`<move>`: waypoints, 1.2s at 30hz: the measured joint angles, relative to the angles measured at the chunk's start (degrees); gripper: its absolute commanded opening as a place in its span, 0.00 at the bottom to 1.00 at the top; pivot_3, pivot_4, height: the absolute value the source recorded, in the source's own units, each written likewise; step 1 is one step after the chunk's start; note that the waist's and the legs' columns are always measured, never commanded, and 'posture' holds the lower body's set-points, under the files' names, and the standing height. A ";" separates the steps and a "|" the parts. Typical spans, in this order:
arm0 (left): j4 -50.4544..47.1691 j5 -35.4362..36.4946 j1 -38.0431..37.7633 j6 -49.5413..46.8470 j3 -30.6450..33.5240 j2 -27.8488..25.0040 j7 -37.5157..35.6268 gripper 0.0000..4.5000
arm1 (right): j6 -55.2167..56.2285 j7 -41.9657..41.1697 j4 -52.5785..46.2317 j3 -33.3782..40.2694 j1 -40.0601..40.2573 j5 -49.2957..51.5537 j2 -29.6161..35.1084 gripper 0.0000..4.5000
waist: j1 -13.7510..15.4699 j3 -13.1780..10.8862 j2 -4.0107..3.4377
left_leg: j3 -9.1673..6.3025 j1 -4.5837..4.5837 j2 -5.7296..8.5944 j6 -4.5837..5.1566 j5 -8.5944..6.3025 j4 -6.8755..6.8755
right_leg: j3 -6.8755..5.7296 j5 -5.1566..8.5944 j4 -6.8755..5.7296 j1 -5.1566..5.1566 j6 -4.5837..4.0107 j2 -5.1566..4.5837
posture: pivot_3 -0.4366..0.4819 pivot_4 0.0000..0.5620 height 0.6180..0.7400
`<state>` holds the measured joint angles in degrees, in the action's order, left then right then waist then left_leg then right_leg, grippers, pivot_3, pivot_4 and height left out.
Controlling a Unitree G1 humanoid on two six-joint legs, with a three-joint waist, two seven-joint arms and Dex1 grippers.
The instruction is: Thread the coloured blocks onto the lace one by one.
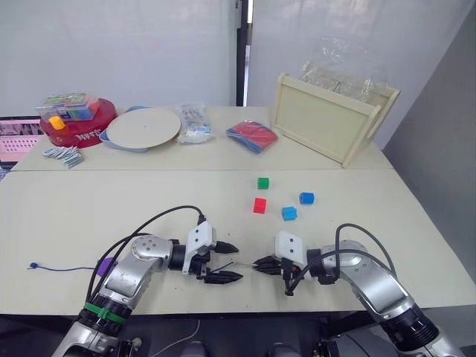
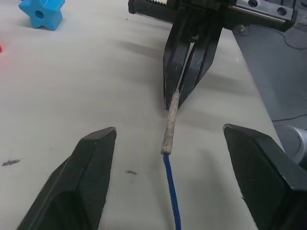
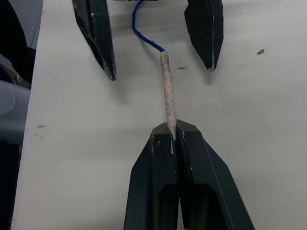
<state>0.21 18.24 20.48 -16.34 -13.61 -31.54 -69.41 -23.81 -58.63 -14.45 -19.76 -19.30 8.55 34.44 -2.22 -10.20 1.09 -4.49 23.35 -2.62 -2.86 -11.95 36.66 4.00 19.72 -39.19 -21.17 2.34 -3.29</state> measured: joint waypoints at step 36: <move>-1.77 -0.92 -1.26 0.07 0.71 -0.84 1.27 0.46 | -0.01 -0.04 0.25 -0.92 0.20 -0.48 -0.02 0.00 | 0.00 0.00 0.00 | -0.01 0.00 0.00 0.00 0.00 0.01 | -0.01 0.00 0.00 0.01 0.00 0.00 | 0.48 0.27 1.00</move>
<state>-1.56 17.31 19.22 -16.27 -12.91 -32.37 -68.14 -23.82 -58.67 -14.20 -20.69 -19.09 8.07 34.42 -2.21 -10.20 1.09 -4.49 23.35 -2.62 -2.86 -11.95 36.67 3.99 19.72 -39.19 -21.16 2.34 -3.29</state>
